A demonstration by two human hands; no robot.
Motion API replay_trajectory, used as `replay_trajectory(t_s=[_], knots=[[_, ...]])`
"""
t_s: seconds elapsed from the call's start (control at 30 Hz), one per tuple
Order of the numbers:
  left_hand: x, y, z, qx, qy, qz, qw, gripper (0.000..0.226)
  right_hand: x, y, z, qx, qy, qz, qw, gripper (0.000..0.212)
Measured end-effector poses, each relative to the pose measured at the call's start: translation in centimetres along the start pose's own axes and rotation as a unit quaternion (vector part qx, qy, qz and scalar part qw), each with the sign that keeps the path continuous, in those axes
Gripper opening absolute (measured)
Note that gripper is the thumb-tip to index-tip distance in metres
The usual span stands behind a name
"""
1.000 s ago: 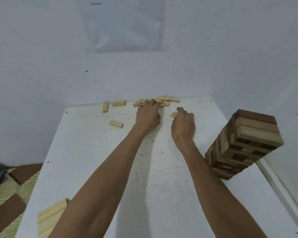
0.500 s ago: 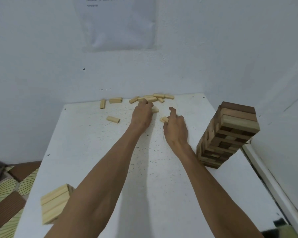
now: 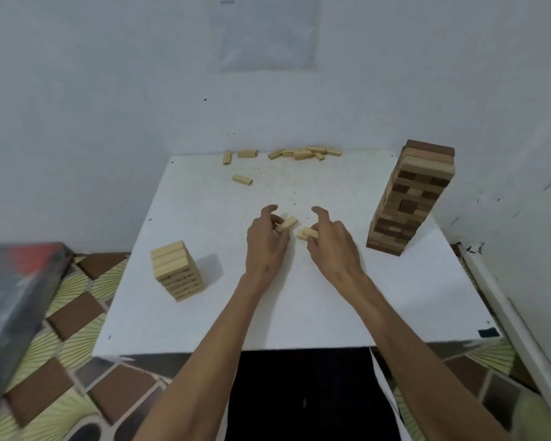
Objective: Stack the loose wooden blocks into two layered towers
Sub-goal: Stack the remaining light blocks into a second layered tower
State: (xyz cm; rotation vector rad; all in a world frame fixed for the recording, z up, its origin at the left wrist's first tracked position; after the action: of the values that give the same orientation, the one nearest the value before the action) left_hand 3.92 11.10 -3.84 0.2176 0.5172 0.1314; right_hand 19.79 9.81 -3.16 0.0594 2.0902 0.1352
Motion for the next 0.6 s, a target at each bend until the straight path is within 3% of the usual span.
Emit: replay_trajectory(t_s=[0.2, 0.37, 0.5, 0.6], knots=[[-1.8, -5.4, -1.2, 0.0, 0.038, 0.009, 0.999, 0.043, 1.0, -4.9, -1.7, -0.069, -0.007, -0.021, 0.997, 0.064], [-2.2, -5.0, -1.4, -0.011, 0.043, 0.015, 0.999, 0.038, -0.4, -5.3, -2.4, -0.084, 0.044, -0.013, 0.995, 0.062], [-1.9, -3.6, -1.2, -0.02, 0.036, -0.015, 0.999, 0.034, -1.3, -6.6, -2.6, -0.104, 0.046, -0.034, 0.993, 0.06], [-1.5, -2.6, -0.7, -0.015, 0.049, -0.058, 0.997, 0.036, -0.7, -7.1, -1.8, -0.102, 0.075, -0.079, 0.989, 0.07]])
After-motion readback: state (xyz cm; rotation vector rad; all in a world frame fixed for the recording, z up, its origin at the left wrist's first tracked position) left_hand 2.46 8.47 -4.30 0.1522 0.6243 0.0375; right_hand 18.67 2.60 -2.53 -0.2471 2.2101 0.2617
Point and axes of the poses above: each hand's wrist, its own y-axis towards the middle knuckle, its own x-axis out of the palm, z = x × y, the point moved 4 cm from there along y, towards the middle knuckle, and after that the axes turned 1 degree about -z, right-handed, at the moved point
